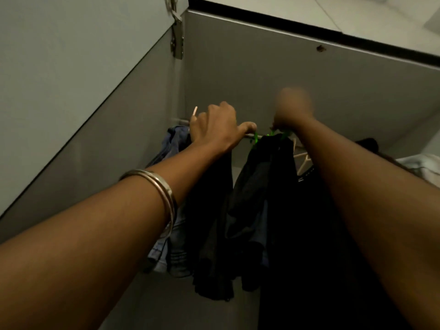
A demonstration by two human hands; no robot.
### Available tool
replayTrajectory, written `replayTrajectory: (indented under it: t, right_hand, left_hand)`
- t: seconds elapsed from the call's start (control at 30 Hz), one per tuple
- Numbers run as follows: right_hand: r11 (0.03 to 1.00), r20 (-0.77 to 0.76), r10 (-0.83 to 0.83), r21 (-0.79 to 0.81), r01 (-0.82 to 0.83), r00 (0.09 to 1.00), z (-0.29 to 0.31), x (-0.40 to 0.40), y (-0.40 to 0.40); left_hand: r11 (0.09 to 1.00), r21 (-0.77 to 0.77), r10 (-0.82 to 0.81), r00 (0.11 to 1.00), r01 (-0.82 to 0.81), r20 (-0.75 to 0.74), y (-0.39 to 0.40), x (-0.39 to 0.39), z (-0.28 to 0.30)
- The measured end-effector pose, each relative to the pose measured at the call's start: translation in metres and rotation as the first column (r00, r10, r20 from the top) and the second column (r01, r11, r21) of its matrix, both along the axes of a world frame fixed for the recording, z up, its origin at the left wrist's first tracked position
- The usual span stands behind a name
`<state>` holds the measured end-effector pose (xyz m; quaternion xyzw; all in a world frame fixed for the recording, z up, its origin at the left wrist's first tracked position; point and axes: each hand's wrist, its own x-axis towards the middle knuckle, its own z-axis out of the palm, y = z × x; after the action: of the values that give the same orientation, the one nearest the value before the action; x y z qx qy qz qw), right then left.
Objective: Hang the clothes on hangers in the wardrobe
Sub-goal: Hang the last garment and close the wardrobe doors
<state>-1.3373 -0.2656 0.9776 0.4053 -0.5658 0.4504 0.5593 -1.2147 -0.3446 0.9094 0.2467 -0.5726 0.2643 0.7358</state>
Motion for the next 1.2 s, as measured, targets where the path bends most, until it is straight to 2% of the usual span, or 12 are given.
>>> replayTrajectory:
  t: [0.07, 0.17, 0.23, 0.53, 0.7, 0.9, 1.07, 1.2]
  right_hand:
    - [0.978, 0.054, 0.207, 0.007, -0.208, 0.977, 0.003, -0.005, 0.008]
    - [0.933, 0.051, 0.359, -0.032, -0.358, 0.932, -0.002, -0.015, 0.009]
    - [0.925, 0.022, 0.378, -0.043, -0.377, 0.926, -0.008, -0.024, 0.008]
    - [0.941, 0.029, 0.276, 0.197, -0.277, 0.961, -0.057, -0.053, 0.002]
    - [0.9, -0.015, 0.405, 0.182, -0.395, 0.914, -0.08, -0.068, 0.003]
    - [0.841, 0.036, 0.502, 0.216, -0.497, 0.864, -0.115, -0.073, 0.023]
    - [0.772, 0.092, 0.586, 0.237, -0.589, 0.805, -0.159, -0.072, 0.055]
    - [0.703, 0.121, 0.666, 0.226, -0.674, 0.736, -0.205, -0.071, 0.082]
  left_hand:
    - [0.995, 0.03, -0.088, 0.994, 0.09, -0.068, -0.002, -0.001, 0.003]
    - [0.974, 0.026, -0.221, 0.966, 0.226, -0.131, -0.008, 0.0, 0.009]
    - [0.965, 0.044, -0.252, 0.963, 0.257, -0.098, -0.011, 0.0, 0.01]
    - [0.927, 0.132, -0.361, 0.93, 0.35, 0.072, -0.012, -0.023, -0.002]
    - [0.934, 0.153, -0.337, 0.939, 0.323, 0.074, -0.004, -0.03, -0.016]
    - [0.942, 0.211, -0.271, 0.962, 0.259, 0.029, 0.026, -0.025, -0.046]
    - [0.942, 0.231, -0.261, 0.964, 0.242, 0.057, 0.053, -0.018, -0.091]
    - [0.929, 0.202, -0.327, 0.943, 0.309, 0.061, 0.081, -0.016, -0.137]
